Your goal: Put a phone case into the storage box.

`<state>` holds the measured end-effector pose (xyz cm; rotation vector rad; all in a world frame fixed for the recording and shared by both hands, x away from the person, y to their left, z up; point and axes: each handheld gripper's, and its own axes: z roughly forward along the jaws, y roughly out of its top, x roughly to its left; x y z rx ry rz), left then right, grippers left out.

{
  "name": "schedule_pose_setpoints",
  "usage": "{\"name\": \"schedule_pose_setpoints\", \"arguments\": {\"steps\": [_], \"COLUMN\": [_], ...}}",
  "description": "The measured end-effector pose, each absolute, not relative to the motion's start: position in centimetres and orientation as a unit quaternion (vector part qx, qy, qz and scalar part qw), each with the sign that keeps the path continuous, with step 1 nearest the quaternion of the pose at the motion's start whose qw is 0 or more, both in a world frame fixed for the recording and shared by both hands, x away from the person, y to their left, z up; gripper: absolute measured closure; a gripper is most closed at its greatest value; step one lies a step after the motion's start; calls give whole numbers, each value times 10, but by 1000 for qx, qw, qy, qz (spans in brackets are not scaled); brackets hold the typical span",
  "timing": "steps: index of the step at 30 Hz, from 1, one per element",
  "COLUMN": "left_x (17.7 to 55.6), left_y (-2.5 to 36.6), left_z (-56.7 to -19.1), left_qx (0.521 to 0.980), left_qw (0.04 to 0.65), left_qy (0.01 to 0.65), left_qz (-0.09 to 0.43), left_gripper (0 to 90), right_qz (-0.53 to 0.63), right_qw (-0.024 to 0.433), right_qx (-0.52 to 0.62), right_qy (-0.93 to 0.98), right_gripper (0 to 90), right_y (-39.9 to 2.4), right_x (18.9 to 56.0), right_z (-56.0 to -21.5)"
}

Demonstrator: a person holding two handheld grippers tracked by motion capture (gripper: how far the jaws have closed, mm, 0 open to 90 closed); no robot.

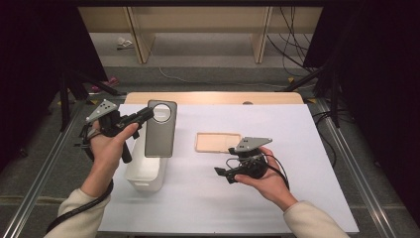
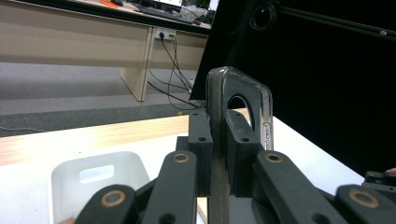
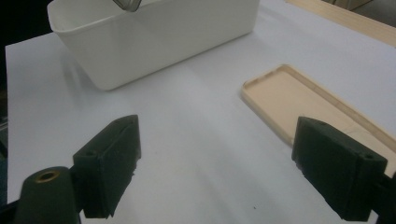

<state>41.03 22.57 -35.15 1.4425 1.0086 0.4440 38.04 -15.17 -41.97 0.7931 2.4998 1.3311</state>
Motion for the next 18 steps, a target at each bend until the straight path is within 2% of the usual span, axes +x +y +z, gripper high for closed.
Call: {"name": "schedule_pose_setpoints", "arguments": {"steps": [18], "left_x": [412], "left_y": [239], "left_z": [-349], "left_qx": [617], "left_qw": [618], "left_qy": [445], "left_qz": [198], "left_gripper": [818], "right_qz": [451], "right_qw": [101], "right_qx": [269], "right_qy": [845], "right_gripper": [163], "right_y": [-152], "right_x": [381], "right_z": [-419]}}
